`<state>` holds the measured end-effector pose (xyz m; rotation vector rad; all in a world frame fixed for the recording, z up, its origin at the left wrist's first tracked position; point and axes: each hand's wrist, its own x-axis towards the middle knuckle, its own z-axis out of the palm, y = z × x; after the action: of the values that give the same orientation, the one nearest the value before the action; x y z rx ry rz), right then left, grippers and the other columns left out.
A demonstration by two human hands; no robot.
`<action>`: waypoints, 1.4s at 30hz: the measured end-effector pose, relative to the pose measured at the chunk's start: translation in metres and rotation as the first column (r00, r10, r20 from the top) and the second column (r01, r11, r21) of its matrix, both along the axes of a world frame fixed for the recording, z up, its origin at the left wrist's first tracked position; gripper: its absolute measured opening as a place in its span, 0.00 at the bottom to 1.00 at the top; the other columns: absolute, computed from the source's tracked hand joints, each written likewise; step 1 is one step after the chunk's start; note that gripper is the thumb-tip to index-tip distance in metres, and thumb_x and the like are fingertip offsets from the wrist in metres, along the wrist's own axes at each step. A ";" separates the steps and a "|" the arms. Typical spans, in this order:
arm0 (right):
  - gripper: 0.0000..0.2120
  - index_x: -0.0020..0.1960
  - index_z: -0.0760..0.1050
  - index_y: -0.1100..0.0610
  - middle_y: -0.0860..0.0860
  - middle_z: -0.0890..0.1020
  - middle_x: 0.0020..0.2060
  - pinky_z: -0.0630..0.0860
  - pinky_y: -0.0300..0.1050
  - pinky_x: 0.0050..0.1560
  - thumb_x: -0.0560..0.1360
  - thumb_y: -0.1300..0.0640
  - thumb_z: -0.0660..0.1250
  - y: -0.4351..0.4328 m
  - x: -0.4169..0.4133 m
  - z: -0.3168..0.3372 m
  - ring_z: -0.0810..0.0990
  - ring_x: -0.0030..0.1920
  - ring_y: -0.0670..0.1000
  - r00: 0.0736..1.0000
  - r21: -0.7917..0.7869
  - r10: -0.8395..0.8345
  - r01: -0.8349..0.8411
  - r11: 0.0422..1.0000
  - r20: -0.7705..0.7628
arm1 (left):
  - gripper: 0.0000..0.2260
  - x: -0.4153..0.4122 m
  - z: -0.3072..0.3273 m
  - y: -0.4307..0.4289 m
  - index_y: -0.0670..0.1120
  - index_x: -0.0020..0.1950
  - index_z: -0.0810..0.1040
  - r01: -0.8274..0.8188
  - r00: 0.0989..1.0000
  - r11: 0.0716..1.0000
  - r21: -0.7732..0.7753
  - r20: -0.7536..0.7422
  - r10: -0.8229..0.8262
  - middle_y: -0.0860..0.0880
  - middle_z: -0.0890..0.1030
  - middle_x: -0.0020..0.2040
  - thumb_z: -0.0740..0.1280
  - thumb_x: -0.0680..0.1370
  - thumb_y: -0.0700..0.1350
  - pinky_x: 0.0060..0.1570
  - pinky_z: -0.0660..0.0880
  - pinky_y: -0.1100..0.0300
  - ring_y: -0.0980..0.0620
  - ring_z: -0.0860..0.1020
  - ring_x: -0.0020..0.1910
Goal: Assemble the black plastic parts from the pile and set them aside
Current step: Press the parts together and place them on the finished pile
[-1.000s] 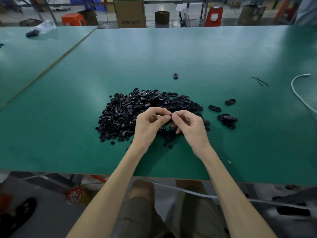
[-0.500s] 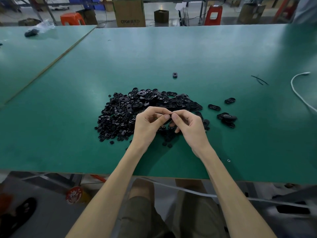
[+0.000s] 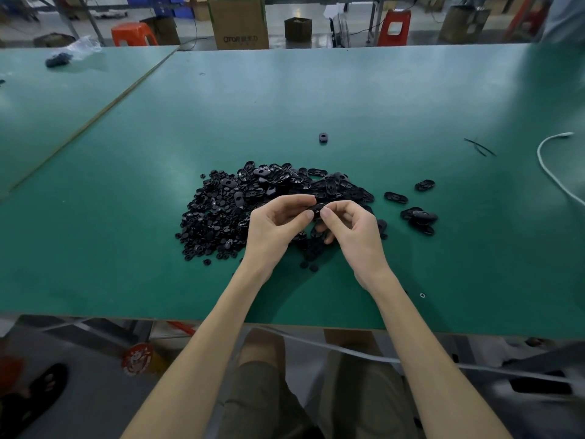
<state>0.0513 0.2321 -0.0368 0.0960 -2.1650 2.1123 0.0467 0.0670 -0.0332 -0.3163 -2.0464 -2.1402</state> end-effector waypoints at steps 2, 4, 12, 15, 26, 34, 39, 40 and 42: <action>0.03 0.52 0.81 0.60 0.56 0.86 0.41 0.79 0.42 0.40 0.82 0.60 0.70 0.000 0.000 0.000 0.83 0.40 0.48 1.000 -0.005 0.000 0.000 1.000 -0.002 | 0.10 0.000 0.000 0.000 0.43 0.58 0.86 -0.017 1.000 1.000 0.008 -0.008 0.017 0.48 0.87 0.54 0.75 0.77 0.36 0.54 0.80 0.62 0.50 0.85 0.55; 0.03 0.52 0.81 0.60 0.56 0.86 0.41 0.79 0.41 0.39 0.82 0.60 0.70 0.000 0.001 0.001 0.83 0.40 0.48 1.000 -0.008 -0.002 0.002 1.000 -0.004 | 0.09 -0.001 0.000 0.000 0.43 0.57 0.86 -0.032 0.999 0.999 0.012 -0.012 0.032 0.48 0.87 0.54 0.75 0.78 0.37 0.53 0.80 0.62 0.50 0.85 0.54; 0.04 0.54 0.80 0.64 0.53 0.86 0.41 0.79 0.40 0.37 0.82 0.63 0.70 -0.002 0.001 0.002 0.84 0.38 0.47 1.000 -0.017 -0.006 0.006 1.000 -0.008 | 0.06 -0.001 -0.001 -0.001 0.42 0.55 0.86 -0.074 0.997 0.996 0.054 0.015 0.073 0.46 0.88 0.51 0.74 0.78 0.39 0.51 0.81 0.60 0.49 0.86 0.48; 0.03 0.53 0.80 0.63 0.50 0.86 0.40 0.78 0.39 0.37 0.82 0.63 0.69 -0.001 0.001 0.002 0.83 0.37 0.45 1.000 -0.015 -0.005 0.005 1.000 -0.011 | 0.06 -0.002 -0.002 -0.002 0.43 0.55 0.86 -0.100 0.995 0.993 0.061 0.029 0.098 0.46 0.88 0.51 0.74 0.78 0.39 0.52 0.82 0.57 0.48 0.86 0.48; 0.03 0.51 0.80 0.57 0.52 0.88 0.43 0.79 0.41 0.36 0.80 0.64 0.72 0.001 0.000 0.000 0.85 0.40 0.49 0.998 -0.125 -0.060 0.058 0.990 -0.008 | 0.04 -0.005 -0.005 -0.003 0.43 0.52 0.86 -0.217 0.974 0.974 0.059 0.078 0.212 0.47 0.88 0.48 0.74 0.78 0.39 0.50 0.82 0.57 0.47 0.86 0.45; 0.03 0.51 0.81 0.59 0.53 0.88 0.42 0.79 0.41 0.36 0.79 0.61 0.74 0.001 -0.002 -0.002 0.84 0.38 0.50 0.996 -0.134 -0.089 0.089 0.987 0.003 | 0.04 -0.004 -0.005 -0.003 0.44 0.52 0.86 -0.217 0.974 0.976 0.022 0.076 0.214 0.48 0.87 0.48 0.74 0.79 0.39 0.51 0.82 0.57 0.48 0.86 0.45; 0.04 0.47 0.81 0.57 0.52 0.88 0.38 0.79 0.40 0.38 0.77 0.60 0.76 0.002 -0.003 -0.004 0.82 0.33 0.48 0.995 -0.094 -0.095 0.096 0.991 0.020 | 0.04 -0.004 -0.005 -0.002 0.43 0.52 0.86 -0.210 0.976 0.977 -0.025 0.058 0.211 0.48 0.87 0.47 0.74 0.78 0.38 0.48 0.81 0.60 0.49 0.86 0.44; 0.04 0.47 0.81 0.57 0.52 0.88 0.38 0.79 0.40 0.38 0.76 0.60 0.76 0.002 -0.003 -0.005 0.82 0.34 0.48 0.996 -0.095 -0.089 0.091 0.991 0.023 | 0.04 -0.004 -0.005 -0.002 0.43 0.52 0.86 -0.211 0.976 0.977 -0.037 0.052 0.213 0.48 0.87 0.46 0.74 0.78 0.38 0.48 0.81 0.60 0.50 0.86 0.43; 0.05 0.47 0.81 0.58 0.53 0.87 0.38 0.79 0.40 0.37 0.76 0.60 0.77 0.002 -0.003 -0.004 0.82 0.33 0.48 0.997 -0.094 -0.080 0.082 0.992 0.025 | 0.04 -0.004 -0.006 -0.001 0.42 0.52 0.85 -0.212 0.976 0.976 -0.053 0.044 0.214 0.48 0.87 0.46 0.74 0.78 0.37 0.48 0.82 0.60 0.50 0.86 0.44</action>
<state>0.0482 0.2342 -0.0413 -0.0225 -2.0390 2.1766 0.0426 0.0662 -0.0388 -0.0468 -2.0558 -1.9928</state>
